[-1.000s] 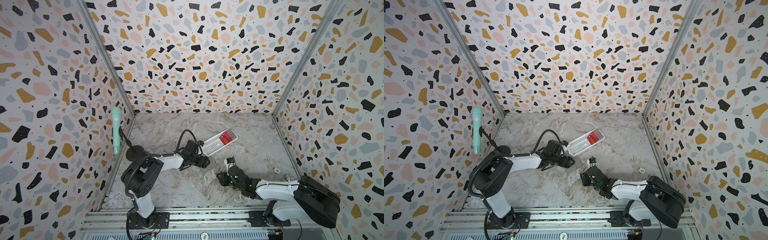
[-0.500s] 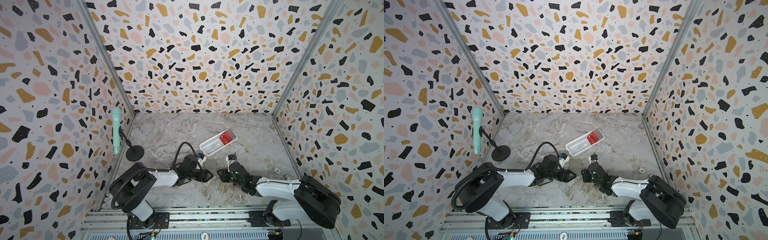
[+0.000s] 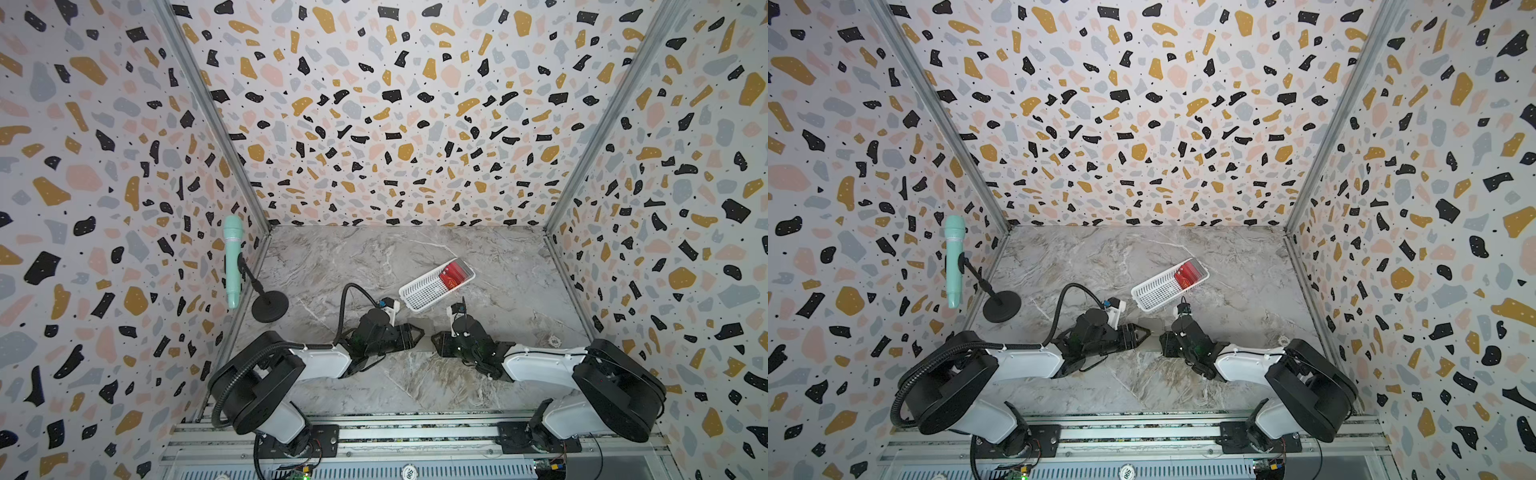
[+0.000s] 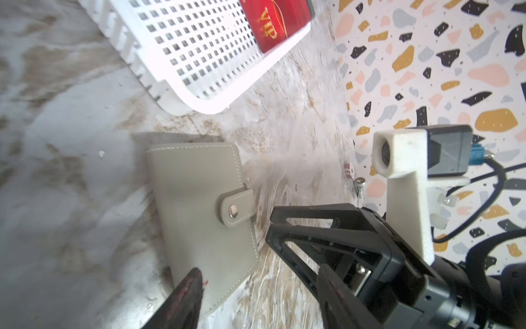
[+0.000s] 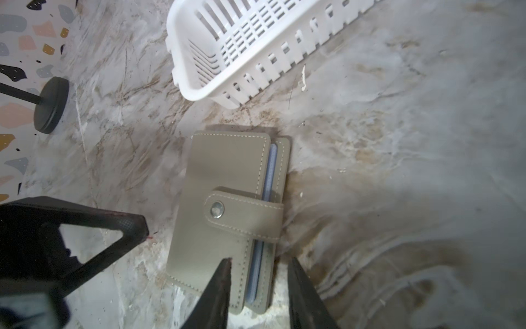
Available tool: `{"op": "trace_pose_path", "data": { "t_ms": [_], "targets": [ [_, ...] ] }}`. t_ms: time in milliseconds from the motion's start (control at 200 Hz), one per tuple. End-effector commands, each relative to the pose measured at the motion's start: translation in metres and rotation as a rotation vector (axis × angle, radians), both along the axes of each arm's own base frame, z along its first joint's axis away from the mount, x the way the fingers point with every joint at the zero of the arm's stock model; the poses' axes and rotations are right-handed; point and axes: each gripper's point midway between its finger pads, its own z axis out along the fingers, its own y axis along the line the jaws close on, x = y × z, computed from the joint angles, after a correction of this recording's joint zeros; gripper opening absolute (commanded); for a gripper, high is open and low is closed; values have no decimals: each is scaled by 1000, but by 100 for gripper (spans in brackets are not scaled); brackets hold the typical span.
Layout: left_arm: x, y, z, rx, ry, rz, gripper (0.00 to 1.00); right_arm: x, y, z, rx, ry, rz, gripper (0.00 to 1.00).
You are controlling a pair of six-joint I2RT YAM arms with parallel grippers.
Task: Insert credit cards into a card holder
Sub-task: Rotate the card holder at the center of the table.
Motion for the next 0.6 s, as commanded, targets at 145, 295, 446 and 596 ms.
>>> {"op": "trace_pose_path", "data": {
  "t_ms": [145,295,446,596],
  "targets": [
    [11,13,-17,59,43,106,65,6,12,-3,-13,10,39,36],
    [15,10,-24,74,60,102,63,4,12,-9,-23,27,43,33],
    [17,8,-30,60,72,85,61,1,10,-14,-27,38,45,30],
    [18,2,-34,32,86,61,55,-1,8,-19,-38,48,45,28]
  ]
}}
